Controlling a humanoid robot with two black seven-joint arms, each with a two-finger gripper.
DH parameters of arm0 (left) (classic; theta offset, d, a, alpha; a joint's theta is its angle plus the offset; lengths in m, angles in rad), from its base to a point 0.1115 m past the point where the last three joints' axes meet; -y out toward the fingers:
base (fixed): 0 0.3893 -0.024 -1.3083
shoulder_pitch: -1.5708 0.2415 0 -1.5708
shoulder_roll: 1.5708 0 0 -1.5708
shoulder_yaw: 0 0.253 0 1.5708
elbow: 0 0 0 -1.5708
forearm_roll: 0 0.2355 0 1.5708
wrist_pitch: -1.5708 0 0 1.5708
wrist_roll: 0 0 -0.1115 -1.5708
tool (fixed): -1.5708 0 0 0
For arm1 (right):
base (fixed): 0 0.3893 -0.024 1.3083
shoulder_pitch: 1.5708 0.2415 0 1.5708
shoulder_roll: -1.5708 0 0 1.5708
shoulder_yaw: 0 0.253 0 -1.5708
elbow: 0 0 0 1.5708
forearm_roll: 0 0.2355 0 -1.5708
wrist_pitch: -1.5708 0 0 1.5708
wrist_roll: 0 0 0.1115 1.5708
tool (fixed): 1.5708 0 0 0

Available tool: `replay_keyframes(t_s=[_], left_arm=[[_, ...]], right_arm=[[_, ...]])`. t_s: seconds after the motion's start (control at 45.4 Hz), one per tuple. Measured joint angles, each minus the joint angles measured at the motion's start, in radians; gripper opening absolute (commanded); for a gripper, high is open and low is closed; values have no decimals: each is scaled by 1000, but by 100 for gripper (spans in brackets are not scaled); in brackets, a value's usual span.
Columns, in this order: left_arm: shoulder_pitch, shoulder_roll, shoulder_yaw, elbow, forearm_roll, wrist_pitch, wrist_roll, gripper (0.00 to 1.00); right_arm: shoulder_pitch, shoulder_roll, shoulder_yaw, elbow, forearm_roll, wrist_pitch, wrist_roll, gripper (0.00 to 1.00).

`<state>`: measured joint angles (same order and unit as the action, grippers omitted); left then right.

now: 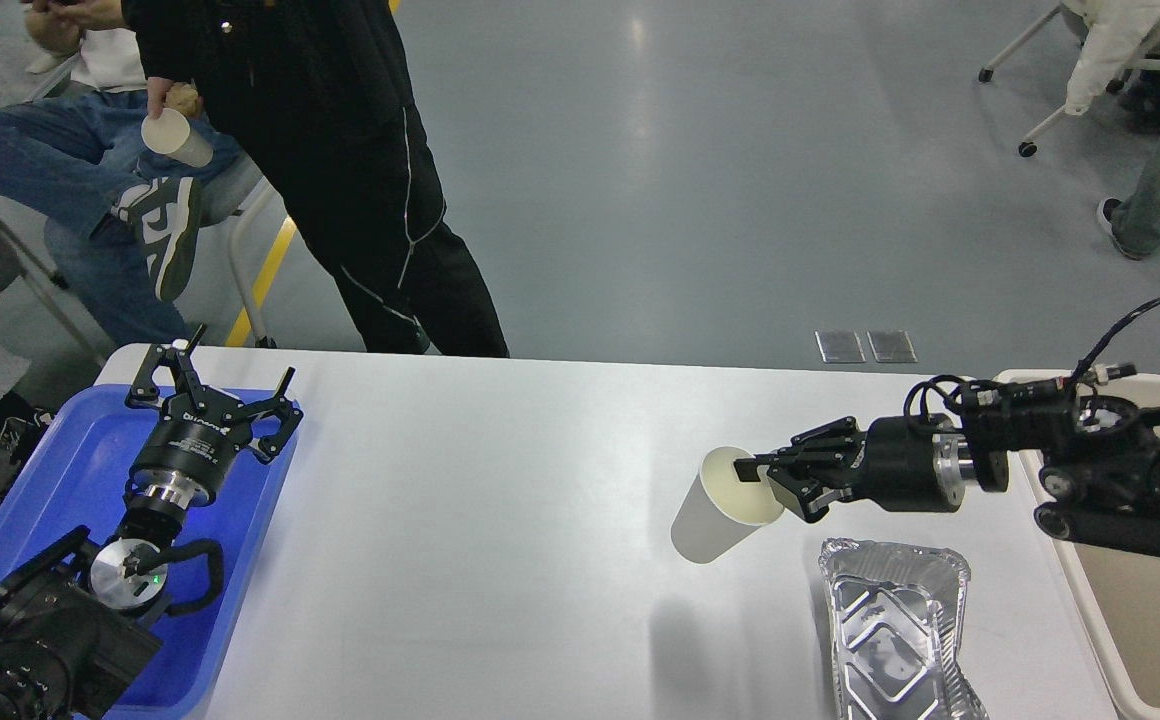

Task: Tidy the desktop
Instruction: 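Lift the held cup and carry it toward the beige bin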

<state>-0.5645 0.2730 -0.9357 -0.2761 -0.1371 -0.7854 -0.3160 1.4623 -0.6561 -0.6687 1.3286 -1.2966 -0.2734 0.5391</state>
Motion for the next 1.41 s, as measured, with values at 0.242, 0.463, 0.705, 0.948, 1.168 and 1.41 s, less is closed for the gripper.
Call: replay_keyframes(t_s=[0.242,0.463,0.705,0.948,1.168,1.41], left_arm=[[0,0,0,0,-1,0,0,100],[0,0,0,0,-1,0,0,100],[0,0,0,0,-1,0,0,100],[0,0,0,0,-1,0,0,100],[0,0,0,0,-1,0,0,100],[0,0,0,0,-1,0,0,100]], right_arm=[[127,-46,-40,66,12,46,0,0],[222,-85,-47,95,16,106,0,0],[305,-120,-42,107,18,158,0,0],[336,-138,-33,110,19,181,0,0],[335,-149,-30,105,36,187,-1,0],[308,-186,-26,71,88,183,-2,0]])
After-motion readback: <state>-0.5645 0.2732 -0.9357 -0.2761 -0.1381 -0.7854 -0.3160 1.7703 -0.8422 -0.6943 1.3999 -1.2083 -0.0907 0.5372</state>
